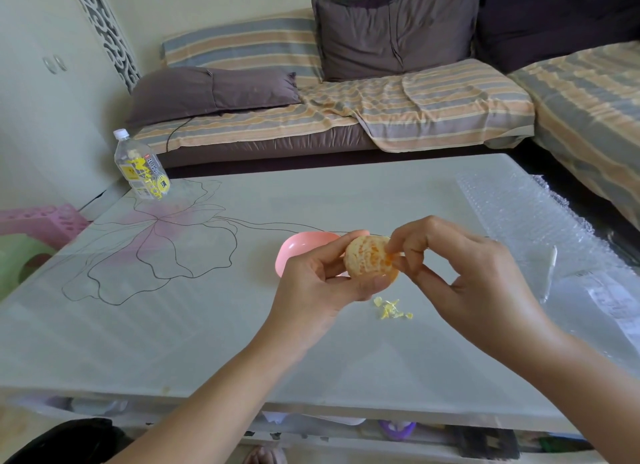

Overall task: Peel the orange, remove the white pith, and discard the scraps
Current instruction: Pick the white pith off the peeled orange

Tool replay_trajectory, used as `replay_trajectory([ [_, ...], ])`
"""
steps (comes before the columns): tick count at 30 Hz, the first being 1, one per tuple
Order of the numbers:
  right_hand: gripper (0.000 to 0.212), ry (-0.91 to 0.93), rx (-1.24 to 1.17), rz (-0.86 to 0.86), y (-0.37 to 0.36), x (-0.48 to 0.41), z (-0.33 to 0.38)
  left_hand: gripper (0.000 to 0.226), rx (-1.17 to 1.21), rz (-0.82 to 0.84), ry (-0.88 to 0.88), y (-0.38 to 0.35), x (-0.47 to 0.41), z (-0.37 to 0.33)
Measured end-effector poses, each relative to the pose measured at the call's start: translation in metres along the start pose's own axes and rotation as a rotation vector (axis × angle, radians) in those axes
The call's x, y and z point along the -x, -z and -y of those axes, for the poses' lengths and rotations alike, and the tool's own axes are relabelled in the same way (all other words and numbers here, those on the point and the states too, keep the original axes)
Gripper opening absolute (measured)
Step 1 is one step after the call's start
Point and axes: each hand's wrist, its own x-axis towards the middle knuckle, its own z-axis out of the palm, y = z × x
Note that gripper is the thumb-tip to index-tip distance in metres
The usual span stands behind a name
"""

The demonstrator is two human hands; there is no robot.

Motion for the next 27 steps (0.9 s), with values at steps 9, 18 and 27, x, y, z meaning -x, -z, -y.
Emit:
replay_trajectory([
  [9, 0.041, 0.023, -0.020, 0.069, 0.007, 0.002, -0.004, 0.056, 0.041, 0.033, 0.027, -0.002, 0.004, 0.000],
  [18, 0.034, 0.008, -0.057, 0.087, 0.010, 0.003, 0.003, 0.055, 0.142, 0.085, 0.086, -0.004, 0.006, 0.002],
  [27, 0.024, -0.151, -0.123, 0.033, 0.017, 0.006, 0.001, 0.063, 0.058, 0.088, 0.040, 0.002, 0.006, 0.005],
])
